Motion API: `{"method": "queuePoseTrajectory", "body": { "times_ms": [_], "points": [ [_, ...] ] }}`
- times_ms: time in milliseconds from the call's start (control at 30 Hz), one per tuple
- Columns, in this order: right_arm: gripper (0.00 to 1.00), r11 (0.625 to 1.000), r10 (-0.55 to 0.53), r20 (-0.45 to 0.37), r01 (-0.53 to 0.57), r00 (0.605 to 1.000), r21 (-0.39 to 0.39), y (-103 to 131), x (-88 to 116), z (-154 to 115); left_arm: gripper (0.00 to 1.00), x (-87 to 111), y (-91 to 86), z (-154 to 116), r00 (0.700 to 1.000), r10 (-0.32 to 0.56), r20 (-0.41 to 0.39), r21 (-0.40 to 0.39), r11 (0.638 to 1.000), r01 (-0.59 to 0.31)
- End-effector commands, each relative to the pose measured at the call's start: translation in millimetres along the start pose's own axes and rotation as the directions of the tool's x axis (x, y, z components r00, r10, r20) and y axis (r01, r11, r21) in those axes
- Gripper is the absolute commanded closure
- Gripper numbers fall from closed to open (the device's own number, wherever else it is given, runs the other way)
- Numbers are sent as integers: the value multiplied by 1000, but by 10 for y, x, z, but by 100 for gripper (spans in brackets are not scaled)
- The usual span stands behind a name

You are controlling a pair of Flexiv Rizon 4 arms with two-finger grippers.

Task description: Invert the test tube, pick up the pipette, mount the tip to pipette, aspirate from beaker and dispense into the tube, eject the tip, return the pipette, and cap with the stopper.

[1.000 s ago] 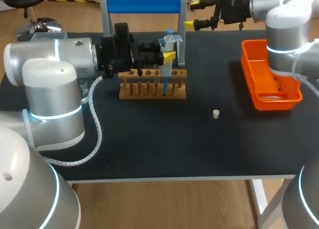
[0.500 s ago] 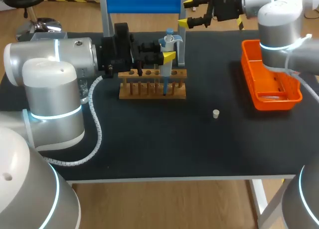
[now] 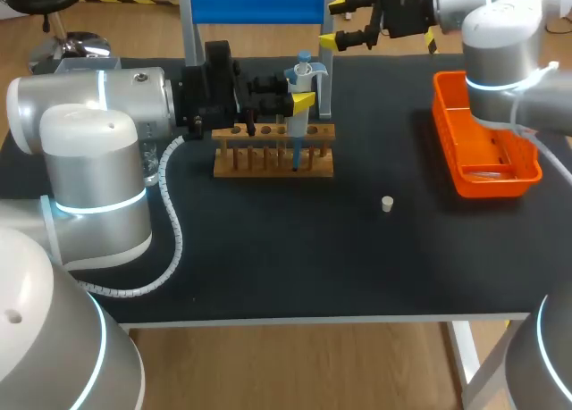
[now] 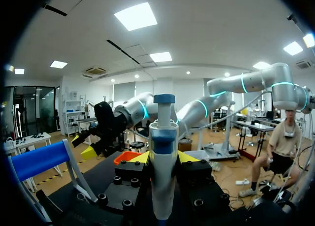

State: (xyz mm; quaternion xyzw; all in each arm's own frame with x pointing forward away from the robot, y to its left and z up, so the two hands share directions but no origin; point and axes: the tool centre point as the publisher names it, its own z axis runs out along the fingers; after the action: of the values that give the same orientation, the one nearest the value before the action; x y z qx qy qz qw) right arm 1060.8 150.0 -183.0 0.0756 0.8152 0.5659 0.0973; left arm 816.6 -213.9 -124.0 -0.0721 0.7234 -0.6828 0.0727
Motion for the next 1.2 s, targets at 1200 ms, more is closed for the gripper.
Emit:
{"method": "queuePoseTrajectory", "body": {
  "times_ms": [1200],
  "points": [
    [0,1000,0,-6,0,1000,3,3,-15,-12,100,-1785,237,-1167,904,-73,422,-150,978,148]
  ]
}}
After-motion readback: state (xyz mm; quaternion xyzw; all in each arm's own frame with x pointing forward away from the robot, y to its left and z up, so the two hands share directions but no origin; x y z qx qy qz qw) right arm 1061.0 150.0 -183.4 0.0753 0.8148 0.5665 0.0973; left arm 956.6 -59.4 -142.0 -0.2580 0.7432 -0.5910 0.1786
